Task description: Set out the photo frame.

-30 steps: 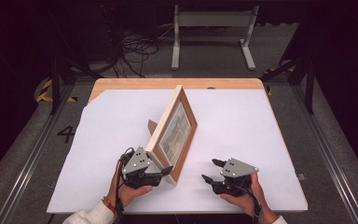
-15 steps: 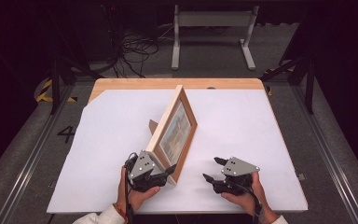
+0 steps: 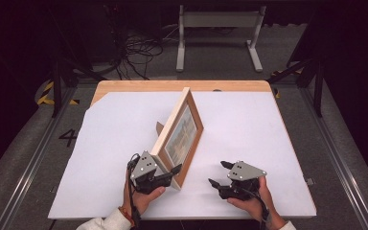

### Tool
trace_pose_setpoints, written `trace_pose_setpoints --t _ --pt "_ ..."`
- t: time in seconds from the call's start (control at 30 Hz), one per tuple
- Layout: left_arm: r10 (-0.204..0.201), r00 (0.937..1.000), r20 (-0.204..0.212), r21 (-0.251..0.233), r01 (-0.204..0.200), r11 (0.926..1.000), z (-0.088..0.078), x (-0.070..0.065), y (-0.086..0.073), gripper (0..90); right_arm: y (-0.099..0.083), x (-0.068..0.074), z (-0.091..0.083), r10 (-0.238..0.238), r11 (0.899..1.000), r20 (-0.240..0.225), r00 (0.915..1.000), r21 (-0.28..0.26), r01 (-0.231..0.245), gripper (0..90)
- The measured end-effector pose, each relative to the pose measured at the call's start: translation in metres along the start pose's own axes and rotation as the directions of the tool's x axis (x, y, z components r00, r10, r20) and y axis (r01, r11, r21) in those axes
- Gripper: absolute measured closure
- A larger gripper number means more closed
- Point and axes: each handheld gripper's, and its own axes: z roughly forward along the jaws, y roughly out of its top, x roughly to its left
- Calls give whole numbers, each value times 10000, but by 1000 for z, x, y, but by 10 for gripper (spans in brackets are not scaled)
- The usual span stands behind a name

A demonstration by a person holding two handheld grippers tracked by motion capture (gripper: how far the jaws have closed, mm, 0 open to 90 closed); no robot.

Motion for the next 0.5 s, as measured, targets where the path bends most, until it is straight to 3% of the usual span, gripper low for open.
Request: trace_pose_setpoints --t 0.3,0.5 --pt "-14 9976 692 410 -15 9992 -3 14 2 556 0 -1 0 1 10000 39 10000 10 -1 289" --pt "129 9922 1243 751 -223 9969 -5 22 4 587 0 -3 -2 34 10000 99 9999 -15 -34 285"
